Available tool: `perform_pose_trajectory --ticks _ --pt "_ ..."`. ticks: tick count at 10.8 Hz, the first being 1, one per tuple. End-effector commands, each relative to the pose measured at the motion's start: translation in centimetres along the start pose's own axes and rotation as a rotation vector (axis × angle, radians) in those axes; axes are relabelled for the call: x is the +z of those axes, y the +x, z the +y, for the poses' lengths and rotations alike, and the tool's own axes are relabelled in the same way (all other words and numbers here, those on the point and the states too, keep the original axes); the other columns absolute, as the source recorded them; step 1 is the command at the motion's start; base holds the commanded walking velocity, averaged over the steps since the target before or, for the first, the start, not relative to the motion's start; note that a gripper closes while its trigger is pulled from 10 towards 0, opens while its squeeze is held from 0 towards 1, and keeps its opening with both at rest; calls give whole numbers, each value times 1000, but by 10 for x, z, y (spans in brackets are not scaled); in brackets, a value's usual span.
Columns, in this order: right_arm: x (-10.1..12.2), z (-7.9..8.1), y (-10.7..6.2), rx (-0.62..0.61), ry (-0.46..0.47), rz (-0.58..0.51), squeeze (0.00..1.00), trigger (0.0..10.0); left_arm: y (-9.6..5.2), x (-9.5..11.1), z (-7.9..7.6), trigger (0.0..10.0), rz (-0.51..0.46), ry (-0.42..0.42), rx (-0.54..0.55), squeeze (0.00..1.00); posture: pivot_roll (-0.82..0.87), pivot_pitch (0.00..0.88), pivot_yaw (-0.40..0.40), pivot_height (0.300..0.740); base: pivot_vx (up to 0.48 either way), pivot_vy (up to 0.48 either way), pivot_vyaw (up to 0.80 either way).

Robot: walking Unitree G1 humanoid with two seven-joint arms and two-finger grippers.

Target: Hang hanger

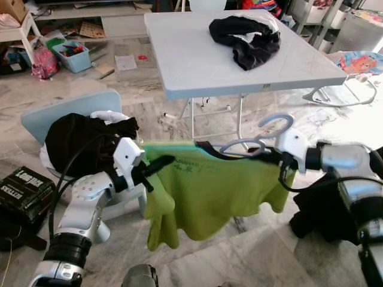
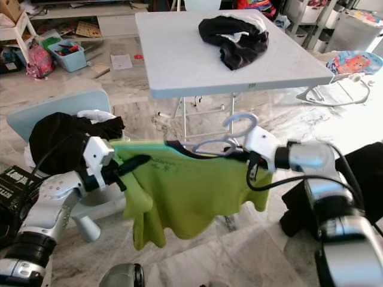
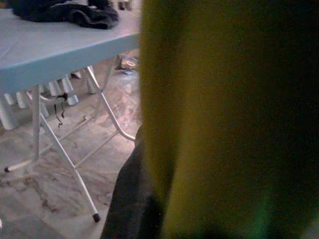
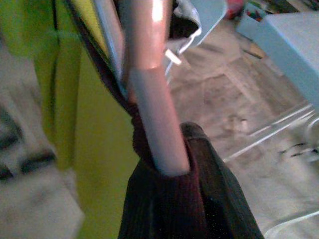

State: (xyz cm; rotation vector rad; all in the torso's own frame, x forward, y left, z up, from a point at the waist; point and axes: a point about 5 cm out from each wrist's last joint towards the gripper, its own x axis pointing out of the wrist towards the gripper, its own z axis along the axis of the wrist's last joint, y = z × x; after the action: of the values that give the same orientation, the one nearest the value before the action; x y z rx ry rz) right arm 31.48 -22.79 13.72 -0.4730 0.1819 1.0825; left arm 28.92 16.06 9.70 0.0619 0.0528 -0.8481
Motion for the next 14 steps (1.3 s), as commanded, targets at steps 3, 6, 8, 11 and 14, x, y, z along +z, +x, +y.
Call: perform_pose_trajectory --ticks 3,6,8,11,14 --pt "21 -7 -16 -48 187 -241 0 10000 -23 -20 2 0 25 -117 119 0 -77 0 -50 740 0 0 0" --pt "44 -23 -23 -116 287 -390 0 10000 -28 -32 -1 0 27 -197 188 0 -80 0 -58 740 0 0 0" --pt "54 -30 -31 -143 346 -449 0 10000 -33 -43 -6 0 36 -267 247 0 -81 0 -64 740 0 0 0" --pt "57 -33 -37 -141 357 -435 0 10000 -44 -54 -2 0 33 -360 344 0 -79 0 -69 740 0 0 0" --pt "38 -16 -24 -93 222 -189 0 10000 -45 -42 17 0 69 -186 427 0 -81 0 -68 740 0 0 0"
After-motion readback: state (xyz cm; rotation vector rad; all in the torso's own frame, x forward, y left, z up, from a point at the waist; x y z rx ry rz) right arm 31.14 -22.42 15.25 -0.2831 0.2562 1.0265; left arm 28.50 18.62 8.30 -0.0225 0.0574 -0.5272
